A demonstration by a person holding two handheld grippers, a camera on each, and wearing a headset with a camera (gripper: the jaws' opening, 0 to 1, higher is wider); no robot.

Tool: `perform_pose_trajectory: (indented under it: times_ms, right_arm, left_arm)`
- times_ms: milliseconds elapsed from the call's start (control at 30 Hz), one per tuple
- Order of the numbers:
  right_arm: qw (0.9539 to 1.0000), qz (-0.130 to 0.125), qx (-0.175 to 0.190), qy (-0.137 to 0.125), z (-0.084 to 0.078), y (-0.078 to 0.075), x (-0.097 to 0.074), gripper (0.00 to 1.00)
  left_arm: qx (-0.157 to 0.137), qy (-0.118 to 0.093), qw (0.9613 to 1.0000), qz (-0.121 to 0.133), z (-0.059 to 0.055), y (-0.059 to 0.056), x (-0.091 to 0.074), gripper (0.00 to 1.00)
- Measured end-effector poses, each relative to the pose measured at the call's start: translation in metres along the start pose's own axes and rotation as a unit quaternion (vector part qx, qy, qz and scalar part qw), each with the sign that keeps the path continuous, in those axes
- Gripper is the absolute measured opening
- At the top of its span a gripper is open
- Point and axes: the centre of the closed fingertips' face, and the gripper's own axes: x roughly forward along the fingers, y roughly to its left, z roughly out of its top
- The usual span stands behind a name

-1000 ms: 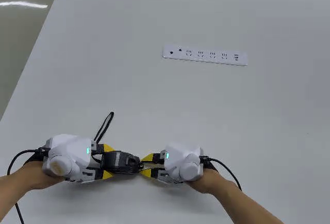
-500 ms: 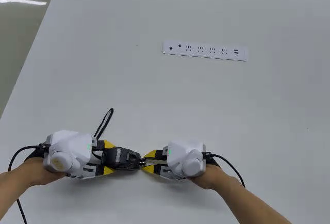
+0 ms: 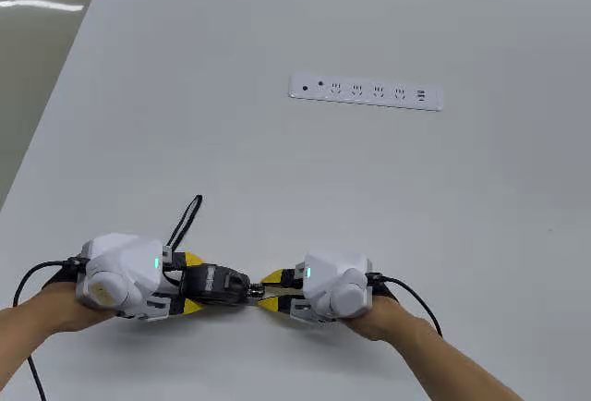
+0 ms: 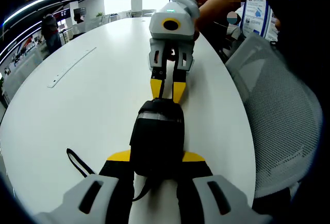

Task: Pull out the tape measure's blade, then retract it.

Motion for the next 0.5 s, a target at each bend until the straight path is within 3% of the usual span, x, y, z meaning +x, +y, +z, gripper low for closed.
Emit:
perform_pose_trajectory:
  times_ms: [500]
  right_arm:
    - [1.0000, -0.002, 0.005, 0.000, -0.0036, 0.0016, -0.0079, 0.08]
  left_arm:
    - [0.000, 0.001, 1.0000, -0.001, 0.0003, -0.0010, 0.0000, 0.27]
